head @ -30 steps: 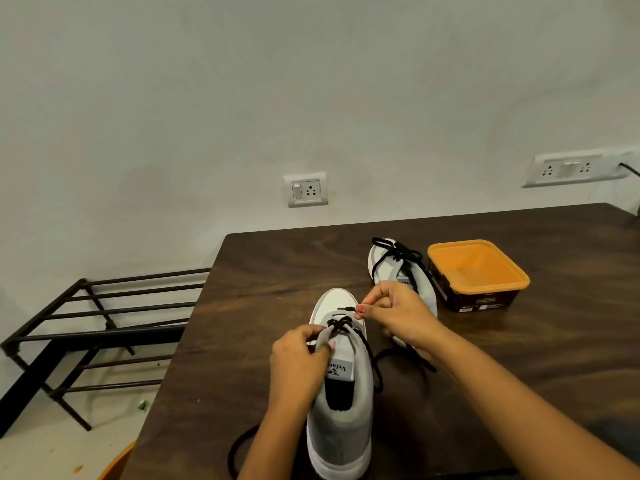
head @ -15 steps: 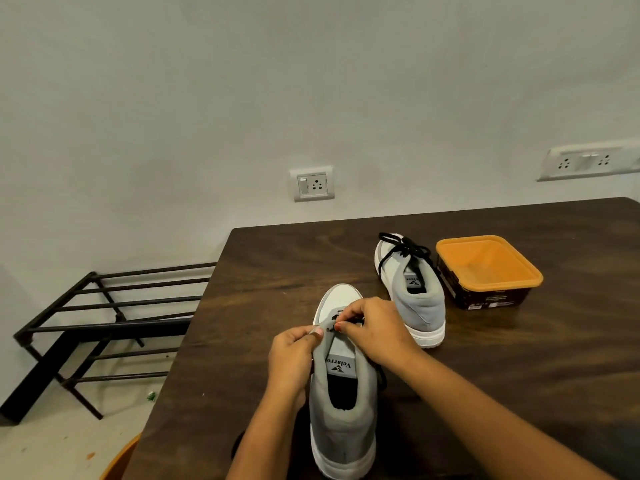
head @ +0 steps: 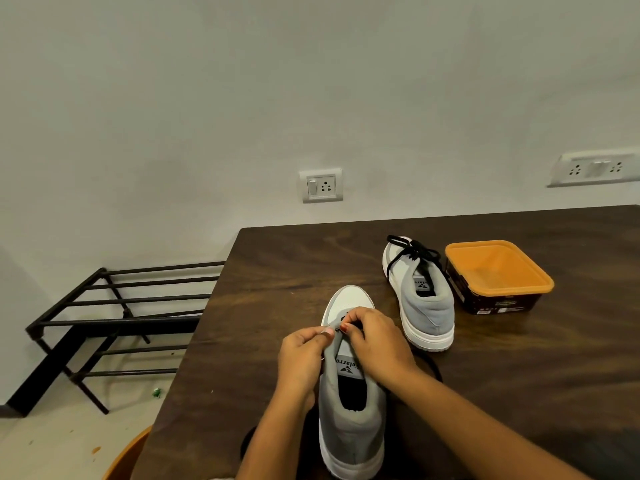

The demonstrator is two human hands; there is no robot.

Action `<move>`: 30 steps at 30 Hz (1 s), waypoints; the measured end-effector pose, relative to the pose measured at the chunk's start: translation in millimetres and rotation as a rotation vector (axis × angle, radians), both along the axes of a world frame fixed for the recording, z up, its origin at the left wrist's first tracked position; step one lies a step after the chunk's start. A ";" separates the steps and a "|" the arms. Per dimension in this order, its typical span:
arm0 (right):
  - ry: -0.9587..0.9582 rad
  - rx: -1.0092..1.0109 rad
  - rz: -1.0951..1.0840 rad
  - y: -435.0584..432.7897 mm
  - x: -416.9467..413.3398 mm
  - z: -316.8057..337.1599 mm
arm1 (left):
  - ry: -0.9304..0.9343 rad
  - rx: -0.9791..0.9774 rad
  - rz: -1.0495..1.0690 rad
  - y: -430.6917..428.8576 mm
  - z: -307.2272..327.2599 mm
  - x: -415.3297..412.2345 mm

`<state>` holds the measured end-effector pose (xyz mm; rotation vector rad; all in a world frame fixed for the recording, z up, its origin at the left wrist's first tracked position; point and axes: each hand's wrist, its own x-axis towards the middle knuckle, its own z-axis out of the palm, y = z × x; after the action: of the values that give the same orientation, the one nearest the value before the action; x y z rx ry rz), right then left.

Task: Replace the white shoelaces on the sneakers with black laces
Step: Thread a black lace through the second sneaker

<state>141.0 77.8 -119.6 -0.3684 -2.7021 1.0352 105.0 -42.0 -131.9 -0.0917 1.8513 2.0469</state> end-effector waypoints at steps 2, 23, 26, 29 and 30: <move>-0.066 0.155 0.006 -1.9 0.7 3.1 | 0.009 0.007 -0.011 -0.2 -2.3 -0.7; 0.097 -0.142 0.146 10.1 -2.4 -10.2 | 0.204 -0.150 -0.089 0.7 -12.6 -4.6; 0.095 -0.145 0.154 12.5 -3.0 -12.3 | 0.418 -0.491 -0.098 4.1 -18.2 -8.0; 0.070 -0.136 0.172 15.1 -2.7 -12.3 | 0.484 -0.611 -0.085 8.8 -19.5 -11.0; 0.061 -0.132 0.175 16.5 -2.8 -11.7 | 0.437 -0.532 -0.031 9.9 -17.4 -11.6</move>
<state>138.2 94.4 -131.3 -0.1210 -2.6562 1.2556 93.5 -32.1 -149.3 0.2637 2.6069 1.5870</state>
